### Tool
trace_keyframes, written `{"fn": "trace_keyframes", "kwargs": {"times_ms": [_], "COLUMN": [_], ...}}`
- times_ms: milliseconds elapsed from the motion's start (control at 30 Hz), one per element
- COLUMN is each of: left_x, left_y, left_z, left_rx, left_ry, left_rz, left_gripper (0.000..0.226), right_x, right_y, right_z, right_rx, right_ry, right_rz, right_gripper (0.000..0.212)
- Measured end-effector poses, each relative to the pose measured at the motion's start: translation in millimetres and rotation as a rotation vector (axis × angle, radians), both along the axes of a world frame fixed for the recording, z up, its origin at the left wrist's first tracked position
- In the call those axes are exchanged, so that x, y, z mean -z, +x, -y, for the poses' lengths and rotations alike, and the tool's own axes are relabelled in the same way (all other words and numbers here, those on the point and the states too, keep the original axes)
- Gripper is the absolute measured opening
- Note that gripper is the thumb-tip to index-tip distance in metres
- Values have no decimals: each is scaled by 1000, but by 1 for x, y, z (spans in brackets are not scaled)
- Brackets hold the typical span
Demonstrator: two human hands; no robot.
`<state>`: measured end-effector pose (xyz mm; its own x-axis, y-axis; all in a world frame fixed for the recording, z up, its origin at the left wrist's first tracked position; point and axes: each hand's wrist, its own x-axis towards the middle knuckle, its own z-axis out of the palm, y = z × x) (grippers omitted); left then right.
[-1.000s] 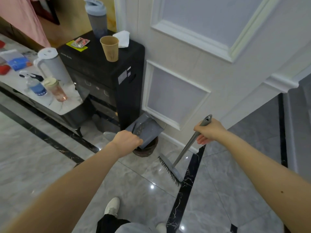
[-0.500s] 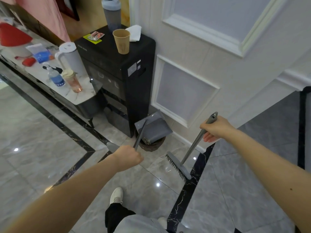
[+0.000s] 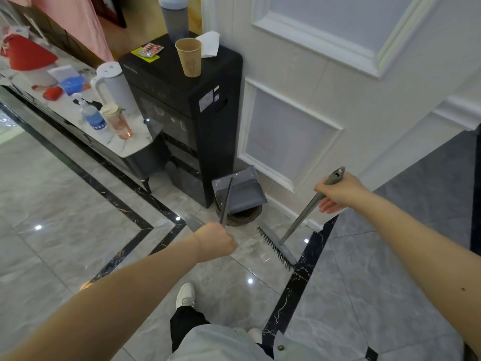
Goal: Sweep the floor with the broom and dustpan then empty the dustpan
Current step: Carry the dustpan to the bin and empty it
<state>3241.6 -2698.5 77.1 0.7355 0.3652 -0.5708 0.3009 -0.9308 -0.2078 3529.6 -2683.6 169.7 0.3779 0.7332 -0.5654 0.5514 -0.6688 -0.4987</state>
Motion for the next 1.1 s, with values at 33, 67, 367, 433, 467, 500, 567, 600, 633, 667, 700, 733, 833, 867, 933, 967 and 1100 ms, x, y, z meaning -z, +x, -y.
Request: {"fn": "trace_keyframes", "kwargs": {"times_ms": [33,67,367,433,467,500,567,600,633,667,700,733,833,867,933,967,1100], "left_x": [-1,-5,0,-2,-1,1,1,-2,-4,-4,-4,-4,-7,-9,-12,-14,-32], "left_y": [3,4,16,17,20,23,25,24,23,24,25,26,21,20,23,27,44], "left_z": [-3,-6,10,9,13,18,18,16,14,14,16,18,13,8,5,5,-3], "left_rx": [-54,-115,46,75,129,157,71,30,29,72,129,156,-13,-53,-57,-44,-61], "left_ry": [17,34,22,13,2,0,3,10,11,10,10,20,61,76,95,99,119], "left_rz": [2,16,-75,-55,-80,-103,-73,-60,-32,-12,-18,-40,-17,6,42,48,79], "left_gripper": [27,27,24,24,23,23,25,26,26,26,26,25,25,26,26,26,26], "right_x": [0,-1,-5,-4,-4,-3,-4,-4,-4,-4,-4,-5,-6,-6,-6,-6,-5], "right_y": [1,1,10,12,13,14,17,18,19,19,20,20,19,19,18,19,18], "right_z": [1,1,5,8,9,10,13,15,15,15,16,16,18,19,20,21,24], "right_rx": [0,1,23,30,33,34,35,40,44,47,52,53,57,59,60,59,52], "right_ry": [0,0,0,1,1,1,-3,-1,0,2,4,5,7,11,18,19,23], "right_rz": [-2,-3,-10,-14,-18,-20,-27,-29,-29,-27,-26,-26,-30,-33,-39,-41,-53], "right_gripper": [24,24,21,21,21,21,20,20,20,20,20,21,21,21,22,22,22]}}
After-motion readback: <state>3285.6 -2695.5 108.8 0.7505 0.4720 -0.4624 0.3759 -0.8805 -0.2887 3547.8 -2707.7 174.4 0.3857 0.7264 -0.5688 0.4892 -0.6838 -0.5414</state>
